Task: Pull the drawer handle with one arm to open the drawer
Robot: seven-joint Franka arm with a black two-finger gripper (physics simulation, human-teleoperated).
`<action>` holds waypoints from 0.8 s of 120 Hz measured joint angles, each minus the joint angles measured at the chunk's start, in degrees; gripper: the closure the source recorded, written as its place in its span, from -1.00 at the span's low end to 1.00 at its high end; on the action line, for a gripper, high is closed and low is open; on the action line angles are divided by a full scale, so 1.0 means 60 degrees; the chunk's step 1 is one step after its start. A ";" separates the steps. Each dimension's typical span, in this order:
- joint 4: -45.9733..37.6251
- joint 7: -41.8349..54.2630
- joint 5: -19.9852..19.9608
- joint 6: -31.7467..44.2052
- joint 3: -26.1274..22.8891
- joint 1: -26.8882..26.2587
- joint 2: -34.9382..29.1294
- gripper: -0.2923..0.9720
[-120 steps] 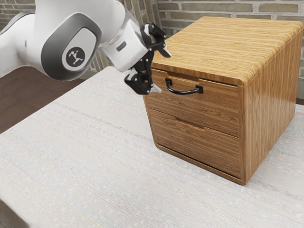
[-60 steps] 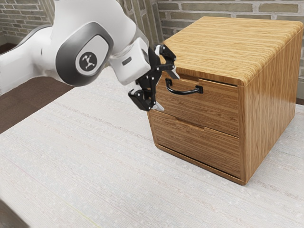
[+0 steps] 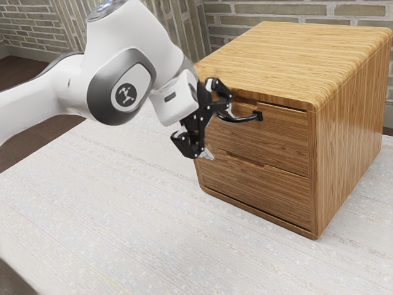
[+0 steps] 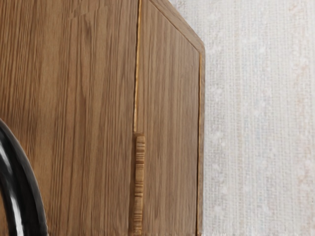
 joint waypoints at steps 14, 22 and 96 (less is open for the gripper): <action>-0.0608 0.0080 0.0001 0.0067 -0.0012 -0.0009 -0.0498 -0.50; -0.1033 0.0119 0.0000 0.0142 -0.0015 0.0017 -0.0816 -0.51; -0.4366 0.0322 0.0001 0.1201 0.0009 -0.0101 -0.3912 -0.53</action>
